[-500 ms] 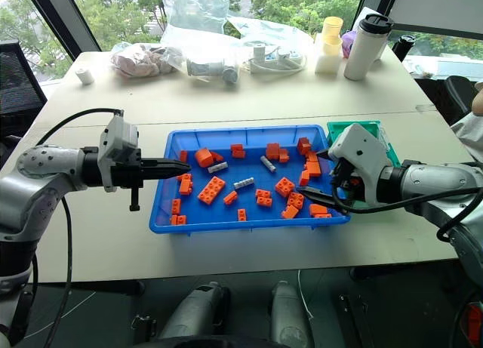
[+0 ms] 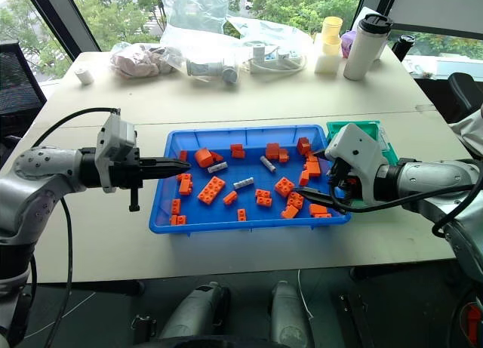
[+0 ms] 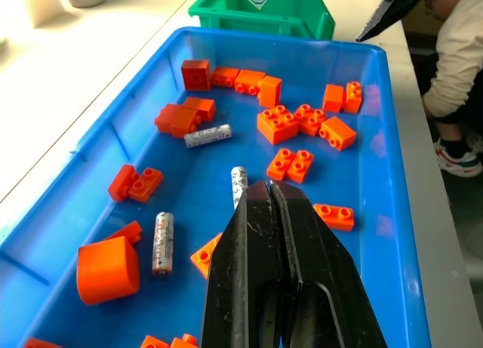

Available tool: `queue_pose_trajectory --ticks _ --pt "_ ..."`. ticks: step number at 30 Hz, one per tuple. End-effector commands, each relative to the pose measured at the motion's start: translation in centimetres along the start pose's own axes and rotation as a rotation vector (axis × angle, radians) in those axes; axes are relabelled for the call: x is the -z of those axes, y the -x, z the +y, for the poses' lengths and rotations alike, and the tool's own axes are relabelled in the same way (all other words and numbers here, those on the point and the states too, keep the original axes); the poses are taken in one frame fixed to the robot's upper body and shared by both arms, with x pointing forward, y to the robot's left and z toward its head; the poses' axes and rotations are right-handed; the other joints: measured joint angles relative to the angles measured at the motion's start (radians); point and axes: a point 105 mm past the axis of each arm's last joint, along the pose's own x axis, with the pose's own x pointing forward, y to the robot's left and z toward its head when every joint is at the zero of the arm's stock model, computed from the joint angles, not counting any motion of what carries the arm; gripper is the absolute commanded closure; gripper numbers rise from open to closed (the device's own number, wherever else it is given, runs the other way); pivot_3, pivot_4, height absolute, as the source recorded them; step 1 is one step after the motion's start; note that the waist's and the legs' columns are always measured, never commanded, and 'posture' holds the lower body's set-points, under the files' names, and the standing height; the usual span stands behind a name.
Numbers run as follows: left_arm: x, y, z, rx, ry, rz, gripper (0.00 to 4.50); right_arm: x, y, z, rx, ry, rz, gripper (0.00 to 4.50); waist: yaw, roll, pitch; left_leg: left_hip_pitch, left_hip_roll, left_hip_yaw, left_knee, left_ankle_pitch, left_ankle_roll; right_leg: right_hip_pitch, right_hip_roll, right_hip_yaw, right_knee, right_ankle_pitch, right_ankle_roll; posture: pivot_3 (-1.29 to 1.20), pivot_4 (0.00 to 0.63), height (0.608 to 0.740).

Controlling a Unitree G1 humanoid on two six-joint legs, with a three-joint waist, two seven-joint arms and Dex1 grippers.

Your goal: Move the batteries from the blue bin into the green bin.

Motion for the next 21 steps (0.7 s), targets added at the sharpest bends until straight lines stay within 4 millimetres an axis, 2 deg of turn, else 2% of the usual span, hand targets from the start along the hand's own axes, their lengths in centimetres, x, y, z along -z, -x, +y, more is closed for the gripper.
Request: queue_pose_trajectory --ticks 1,13,18,21 --pt "-1.0 0.6 0.0 -0.021 -0.063 -0.002 4.50 -0.9 0.3 -0.5 0.018 0.045 -0.026 0.04 0.001 0.000 0.000 0.000 0.000 0.000 0.000 0.000 0.000 0.000 0.000 0.000 0.000 0.000 0.000 0.00 0.150 0.740" --pt "-0.9 0.7 -0.1 -0.028 -0.064 0.001 4.50 -1.7 -1.0 -0.9 -0.009 0.096 -0.050 0.04 0.000 0.000 0.000 0.000 0.000 0.000 0.000 0.000 0.000 0.000 0.000 0.000 0.000 0.000 0.000 0.00 0.150 0.740" --pt "-0.8 0.9 0.3 -0.049 -0.055 -0.001 4.50 -3.1 -4.6 -0.5 -0.095 0.135 -0.100 0.04 -0.008 0.000 0.000 0.000 0.000 0.000 0.000 0.000 0.000 0.000 0.000 0.000 0.000 0.000 0.000 0.00 0.150 0.740" --pt "-0.7 1.2 0.6 -0.074 -0.056 0.003 4.50 -4.0 -8.7 -0.2 -0.164 0.140 -0.118 0.04 -0.020 0.000 0.000 0.001 0.000 0.000 -0.001 0.000 0.000 -0.001 0.001 0.000 0.000 0.000 0.000 0.00 0.150 0.740"
